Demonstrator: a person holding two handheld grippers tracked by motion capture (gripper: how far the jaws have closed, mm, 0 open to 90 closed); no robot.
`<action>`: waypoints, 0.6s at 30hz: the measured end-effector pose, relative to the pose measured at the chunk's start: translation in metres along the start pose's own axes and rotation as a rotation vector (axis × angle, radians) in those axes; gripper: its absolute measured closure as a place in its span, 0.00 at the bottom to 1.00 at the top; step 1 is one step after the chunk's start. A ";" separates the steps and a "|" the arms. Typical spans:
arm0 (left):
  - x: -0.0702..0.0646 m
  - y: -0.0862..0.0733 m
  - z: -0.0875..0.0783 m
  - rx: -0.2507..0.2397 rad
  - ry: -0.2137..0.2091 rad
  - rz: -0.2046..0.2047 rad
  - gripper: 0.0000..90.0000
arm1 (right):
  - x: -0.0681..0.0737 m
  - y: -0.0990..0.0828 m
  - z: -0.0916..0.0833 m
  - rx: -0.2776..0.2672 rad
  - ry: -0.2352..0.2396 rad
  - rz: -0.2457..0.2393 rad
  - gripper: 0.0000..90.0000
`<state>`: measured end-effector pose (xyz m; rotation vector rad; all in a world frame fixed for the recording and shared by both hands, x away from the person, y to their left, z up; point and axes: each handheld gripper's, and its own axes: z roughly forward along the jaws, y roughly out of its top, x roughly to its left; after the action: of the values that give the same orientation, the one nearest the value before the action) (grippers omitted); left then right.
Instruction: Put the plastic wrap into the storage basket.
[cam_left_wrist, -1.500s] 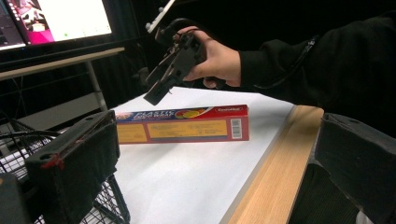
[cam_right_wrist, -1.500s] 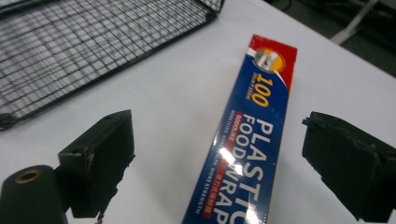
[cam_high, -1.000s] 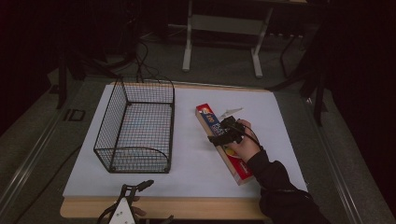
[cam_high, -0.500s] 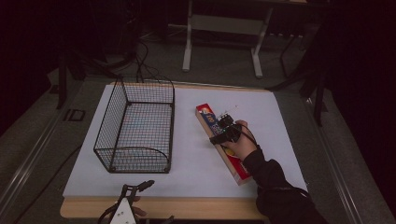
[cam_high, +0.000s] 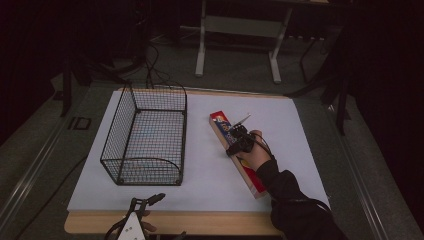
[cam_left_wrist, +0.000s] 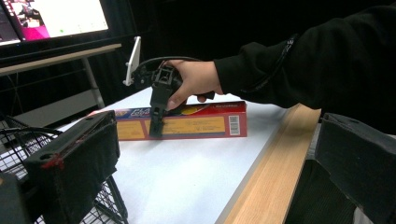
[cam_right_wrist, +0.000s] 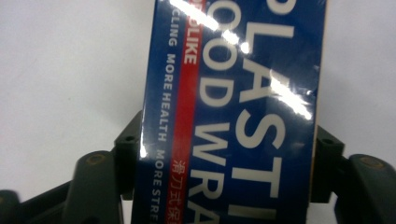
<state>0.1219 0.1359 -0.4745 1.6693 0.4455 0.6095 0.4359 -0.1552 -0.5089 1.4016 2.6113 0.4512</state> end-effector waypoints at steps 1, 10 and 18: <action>0.000 0.000 0.000 0.000 0.000 0.000 0.01 | 0.000 0.000 0.000 0.000 0.000 0.000 0.41; 0.000 0.000 0.000 0.001 0.002 0.002 0.01 | -0.002 0.001 -0.011 -0.029 0.004 0.007 0.44; 0.001 0.000 0.000 0.000 0.005 0.000 0.00 | -0.006 0.005 -0.029 -0.077 0.003 0.027 0.44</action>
<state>0.1222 0.1364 -0.4747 1.6680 0.4490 0.6134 0.4356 -0.1635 -0.4799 1.4143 2.5510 0.5518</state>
